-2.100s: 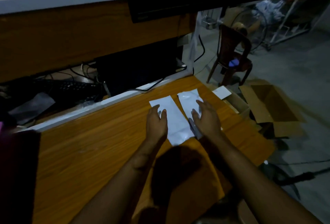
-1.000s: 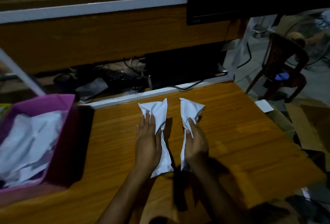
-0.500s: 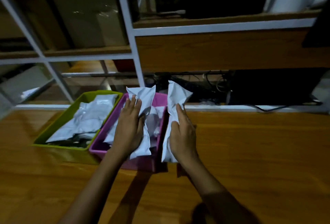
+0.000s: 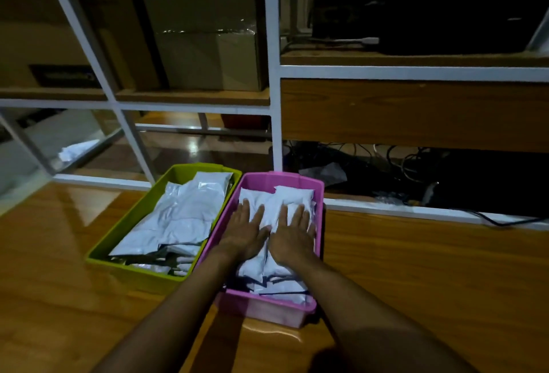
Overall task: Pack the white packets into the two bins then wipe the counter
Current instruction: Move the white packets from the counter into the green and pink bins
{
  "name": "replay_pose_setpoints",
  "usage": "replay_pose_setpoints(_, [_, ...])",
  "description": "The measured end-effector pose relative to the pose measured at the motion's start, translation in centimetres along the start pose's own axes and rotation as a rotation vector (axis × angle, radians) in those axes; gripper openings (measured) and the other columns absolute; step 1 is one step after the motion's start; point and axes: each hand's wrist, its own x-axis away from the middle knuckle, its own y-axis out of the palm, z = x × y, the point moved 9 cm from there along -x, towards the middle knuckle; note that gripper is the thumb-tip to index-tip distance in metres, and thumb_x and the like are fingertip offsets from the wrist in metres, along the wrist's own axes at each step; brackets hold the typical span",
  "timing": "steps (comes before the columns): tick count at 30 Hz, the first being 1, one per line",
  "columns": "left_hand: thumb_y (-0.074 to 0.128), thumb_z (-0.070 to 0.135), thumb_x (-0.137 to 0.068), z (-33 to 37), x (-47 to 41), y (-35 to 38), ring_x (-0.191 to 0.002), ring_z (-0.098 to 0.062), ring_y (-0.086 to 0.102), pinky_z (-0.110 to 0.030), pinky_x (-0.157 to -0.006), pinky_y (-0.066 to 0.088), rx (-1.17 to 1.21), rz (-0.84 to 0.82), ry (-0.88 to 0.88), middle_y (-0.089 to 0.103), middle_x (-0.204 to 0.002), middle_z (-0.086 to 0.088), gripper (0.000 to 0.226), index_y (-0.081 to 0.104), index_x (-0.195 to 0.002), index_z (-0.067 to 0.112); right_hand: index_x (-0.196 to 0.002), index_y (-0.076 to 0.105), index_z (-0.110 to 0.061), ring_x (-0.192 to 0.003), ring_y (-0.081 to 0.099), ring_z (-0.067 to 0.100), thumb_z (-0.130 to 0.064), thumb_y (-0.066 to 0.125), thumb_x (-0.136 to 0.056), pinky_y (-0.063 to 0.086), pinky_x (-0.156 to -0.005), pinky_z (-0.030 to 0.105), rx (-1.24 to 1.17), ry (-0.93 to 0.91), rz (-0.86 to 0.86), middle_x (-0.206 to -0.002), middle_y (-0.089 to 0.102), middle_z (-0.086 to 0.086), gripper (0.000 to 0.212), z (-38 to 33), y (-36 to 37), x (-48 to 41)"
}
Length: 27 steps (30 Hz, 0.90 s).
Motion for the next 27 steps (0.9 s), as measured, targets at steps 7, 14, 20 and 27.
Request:
replay_pose_setpoints(7, [0.023,0.042,-0.103,0.1,-0.7,0.6,-0.149,-0.034,-0.013,-0.041,-0.119,-0.007,-0.043,0.0,-0.003,-0.017,-0.159,-0.021,0.062,-0.003,-0.155,0.021,-0.15,-0.02,-0.023,-0.145,-0.02,0.038,-0.05,0.035,-0.098,-0.007,-0.116,0.053,0.049,0.027,-0.097,-0.156,-0.027,0.019,0.08,0.8,1.3,-1.3])
replay_pose_setpoints(14, [0.015,0.047,-0.102,0.8,0.1,-0.6,-0.149,-0.036,-0.005,-0.045,-0.121,-0.001,0.016,-0.031,-0.012,-0.004,-0.162,-0.014,0.059,0.015,-0.155,0.022,-0.153,-0.006,-0.024,-0.147,-0.012,0.038,-0.053,0.038,-0.097,-0.002,-0.117,0.052,-0.041,0.047,-0.108,-0.159,-0.017,0.019,0.077,0.5,-0.2,-0.9])
replay_pose_setpoints(20, [0.045,0.03,-0.097,-0.3,4.5,-9.0,-0.111,-0.034,0.057,-0.041,-0.089,0.048,0.207,0.489,-0.035,0.065,-0.115,-0.016,0.038,0.061,-0.126,0.012,-0.15,0.027,-0.02,-0.148,0.008,0.035,-0.054,0.041,-0.095,0.012,-0.12,0.049,-0.08,-0.162,0.22,-0.161,0.012,0.016,0.066,-1.1,-8.1,2.1])
replay_pose_setpoints(27, [0.05,0.04,-0.095,-6.9,11.8,-8.3,-0.078,-0.031,0.063,-0.032,-0.06,0.038,0.14,0.49,-0.313,0.067,-0.081,-0.011,0.031,0.056,-0.082,0.012,-0.151,0.024,-0.031,-0.148,-0.011,0.031,-0.063,0.041,-0.09,0.002,-0.119,0.057,0.049,-0.359,0.186,-0.163,-0.002,0.009,0.071,0.9,-6.3,4.8])
